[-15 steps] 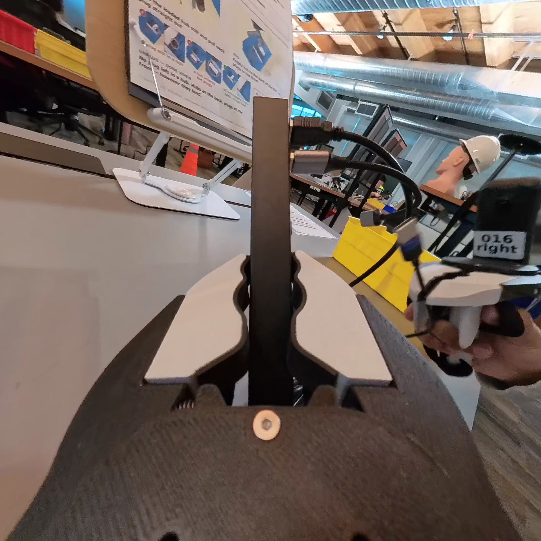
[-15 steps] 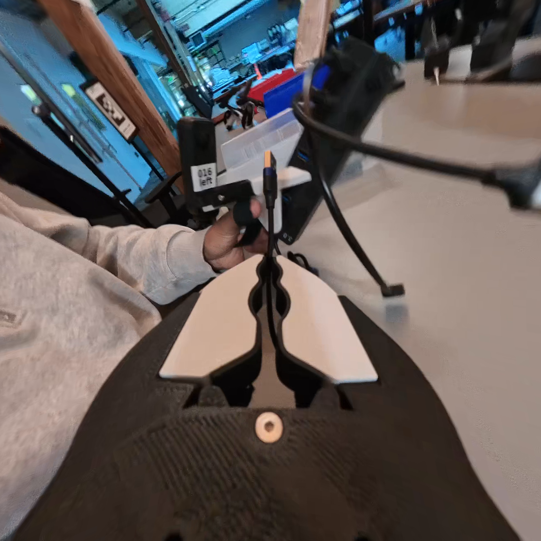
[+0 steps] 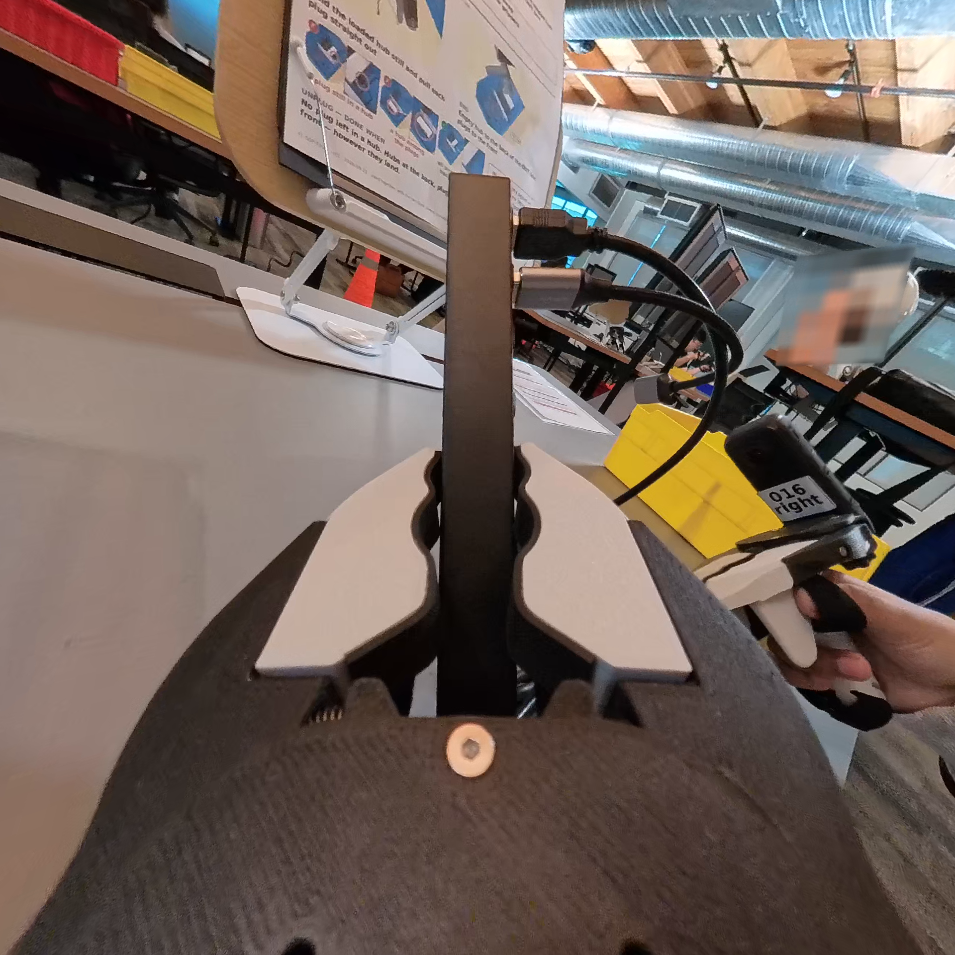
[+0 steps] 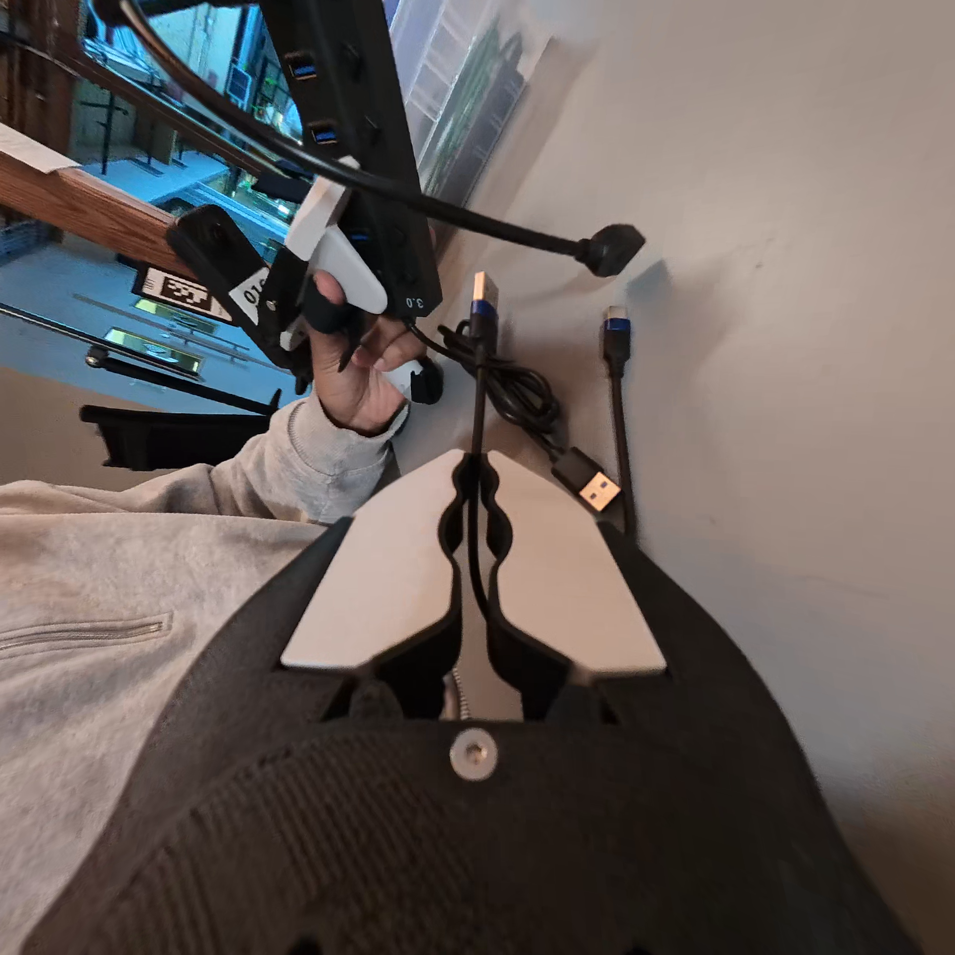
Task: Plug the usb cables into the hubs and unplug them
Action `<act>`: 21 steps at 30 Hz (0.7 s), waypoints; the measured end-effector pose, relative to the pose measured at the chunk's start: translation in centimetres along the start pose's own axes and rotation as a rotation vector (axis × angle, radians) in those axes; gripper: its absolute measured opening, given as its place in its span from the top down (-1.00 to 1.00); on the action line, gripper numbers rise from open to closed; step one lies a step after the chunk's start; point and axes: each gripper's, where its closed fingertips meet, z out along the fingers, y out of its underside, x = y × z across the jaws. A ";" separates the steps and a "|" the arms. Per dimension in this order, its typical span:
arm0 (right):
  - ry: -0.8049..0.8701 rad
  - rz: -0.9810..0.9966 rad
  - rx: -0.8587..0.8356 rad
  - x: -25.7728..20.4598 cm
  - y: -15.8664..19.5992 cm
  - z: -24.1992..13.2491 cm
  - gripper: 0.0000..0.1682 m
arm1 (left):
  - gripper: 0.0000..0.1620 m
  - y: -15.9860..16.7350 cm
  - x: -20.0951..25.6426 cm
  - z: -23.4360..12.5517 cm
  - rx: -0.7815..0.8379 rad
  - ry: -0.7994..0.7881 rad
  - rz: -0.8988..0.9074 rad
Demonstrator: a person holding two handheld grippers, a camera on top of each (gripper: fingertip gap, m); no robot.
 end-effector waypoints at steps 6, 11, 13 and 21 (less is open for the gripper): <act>0.020 0.106 -0.048 1.9 1.0 -0.1 0.95 | 0.68 -0.1 -0.3 0.0 0.002 -0.009 -0.023; 0.146 -0.045 -0.057 3.5 0.9 -0.2 0.91 | 0.67 0.0 -0.3 0.0 -0.001 -0.006 -0.023; 0.183 -0.104 -0.068 3.7 0.8 -0.2 0.90 | 0.68 0.0 -0.3 0.0 -0.002 -0.005 -0.025; 0.313 -0.307 -0.056 3.8 -0.1 -0.4 0.77 | 0.68 0.0 -0.3 0.1 -0.003 -0.006 -0.026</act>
